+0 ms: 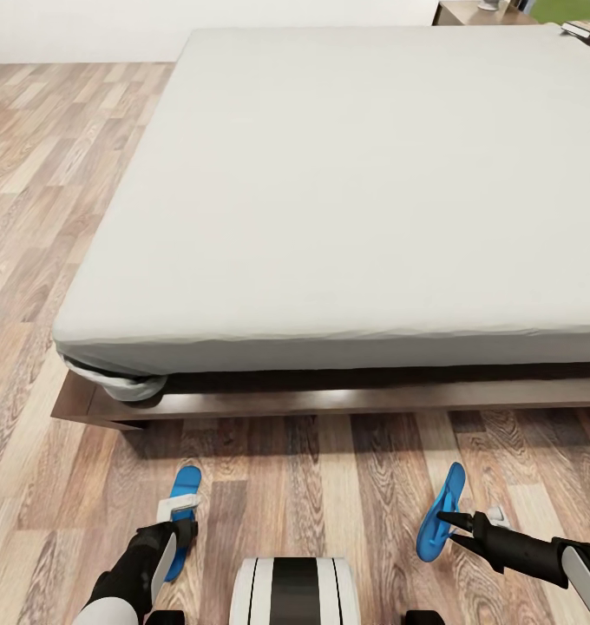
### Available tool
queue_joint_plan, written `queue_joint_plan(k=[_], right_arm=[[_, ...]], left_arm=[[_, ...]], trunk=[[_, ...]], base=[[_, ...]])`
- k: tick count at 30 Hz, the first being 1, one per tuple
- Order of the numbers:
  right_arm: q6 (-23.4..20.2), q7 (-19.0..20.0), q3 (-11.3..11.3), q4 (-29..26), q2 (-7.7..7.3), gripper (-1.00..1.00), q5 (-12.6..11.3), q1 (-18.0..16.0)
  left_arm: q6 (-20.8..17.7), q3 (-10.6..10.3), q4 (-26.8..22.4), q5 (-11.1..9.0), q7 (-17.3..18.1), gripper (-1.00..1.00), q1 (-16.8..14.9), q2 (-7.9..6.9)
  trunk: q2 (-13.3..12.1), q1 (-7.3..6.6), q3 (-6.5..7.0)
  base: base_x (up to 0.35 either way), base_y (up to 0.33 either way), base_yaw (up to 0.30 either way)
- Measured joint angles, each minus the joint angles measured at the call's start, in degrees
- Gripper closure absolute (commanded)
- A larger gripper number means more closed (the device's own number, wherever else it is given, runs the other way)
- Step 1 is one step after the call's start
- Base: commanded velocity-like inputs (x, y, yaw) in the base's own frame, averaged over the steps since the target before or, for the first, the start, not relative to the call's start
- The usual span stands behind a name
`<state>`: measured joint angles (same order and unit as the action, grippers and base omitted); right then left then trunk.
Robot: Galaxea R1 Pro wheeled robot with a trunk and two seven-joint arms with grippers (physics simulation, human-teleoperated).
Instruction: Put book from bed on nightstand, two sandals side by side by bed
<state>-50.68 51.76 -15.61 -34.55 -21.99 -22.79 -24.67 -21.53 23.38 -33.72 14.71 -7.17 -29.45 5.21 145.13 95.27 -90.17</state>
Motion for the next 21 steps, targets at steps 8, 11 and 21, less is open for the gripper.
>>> queue_joint_plan(k=[8,11,21], right_arm=[[0.00,0.00,0.00,0.00,-0.03,1.00,0.00,0.00],[0.00,0.00,0.00,0.00,-0.04,1.00,0.00,0.00],[0.01,0.00,0.00,0.00,-0.02,1.00,0.02,0.00]], left_arm=[[-0.06,0.24,0.64,0.73,0.08,1.00,-0.01,0.00],[-0.05,0.21,0.65,0.66,0.03,1.00,-0.01,0.00],[-0.10,0.49,1.04,1.37,0.16,1.00,0.02,-0.01]], trunk=[[-0.05,-0.06,0.67],[-0.05,-0.06,0.67],[-0.10,-0.11,1.33]], base=[[0.000,0.000,0.000],[0.000,0.000,0.000],[0.000,0.000,0.000]])
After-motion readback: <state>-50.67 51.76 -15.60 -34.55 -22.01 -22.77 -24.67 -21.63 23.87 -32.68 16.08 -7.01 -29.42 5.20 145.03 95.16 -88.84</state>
